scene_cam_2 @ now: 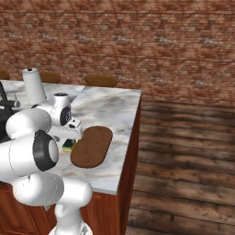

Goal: Pick up the sponge from the counter and clean the cutting board by briefly scrubbing or pressing down on the cutting board. Once finished, release the sponge.

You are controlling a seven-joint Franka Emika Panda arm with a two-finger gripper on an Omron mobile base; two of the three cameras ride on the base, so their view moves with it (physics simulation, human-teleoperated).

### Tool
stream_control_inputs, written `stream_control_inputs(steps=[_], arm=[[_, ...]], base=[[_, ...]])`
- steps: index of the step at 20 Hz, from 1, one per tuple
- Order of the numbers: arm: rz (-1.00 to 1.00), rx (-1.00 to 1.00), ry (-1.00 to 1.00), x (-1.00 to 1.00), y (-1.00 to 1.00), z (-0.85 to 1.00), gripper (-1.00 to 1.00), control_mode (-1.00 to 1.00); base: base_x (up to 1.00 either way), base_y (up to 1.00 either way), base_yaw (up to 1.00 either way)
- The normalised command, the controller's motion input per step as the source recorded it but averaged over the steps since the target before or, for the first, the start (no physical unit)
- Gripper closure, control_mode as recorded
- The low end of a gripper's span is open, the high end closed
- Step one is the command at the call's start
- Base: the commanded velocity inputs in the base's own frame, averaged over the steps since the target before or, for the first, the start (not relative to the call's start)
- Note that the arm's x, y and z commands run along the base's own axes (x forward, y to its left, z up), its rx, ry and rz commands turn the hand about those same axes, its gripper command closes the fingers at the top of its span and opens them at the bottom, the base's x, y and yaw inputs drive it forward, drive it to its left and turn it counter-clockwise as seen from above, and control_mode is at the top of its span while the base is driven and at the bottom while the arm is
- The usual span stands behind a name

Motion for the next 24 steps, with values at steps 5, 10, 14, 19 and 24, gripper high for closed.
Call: stream_control_inputs(steps=[5,10,14,19,24], arm=[[-0.02,0.00,0.00,0.08,0.04,-0.01,-1.00,-1.00],[-0.03,0.00,0.02,0.14,0.10,-0.04,-1.00,-1.00],[-0.03,0.00,0.02,0.19,0.09,-0.03,-1.00,-1.00],[-0.02,0.00,0.03,0.22,0.05,-0.10,-1.00,-1.00],[-0.01,0.00,0.00,0.11,0.00,-0.14,-1.00,-1.00]], base=[[0.00,0.00,0.00],[0.00,0.00,0.00],[0.00,0.00,0.00],[0.00,0.00,0.00],[0.00,0.00,0.00]])
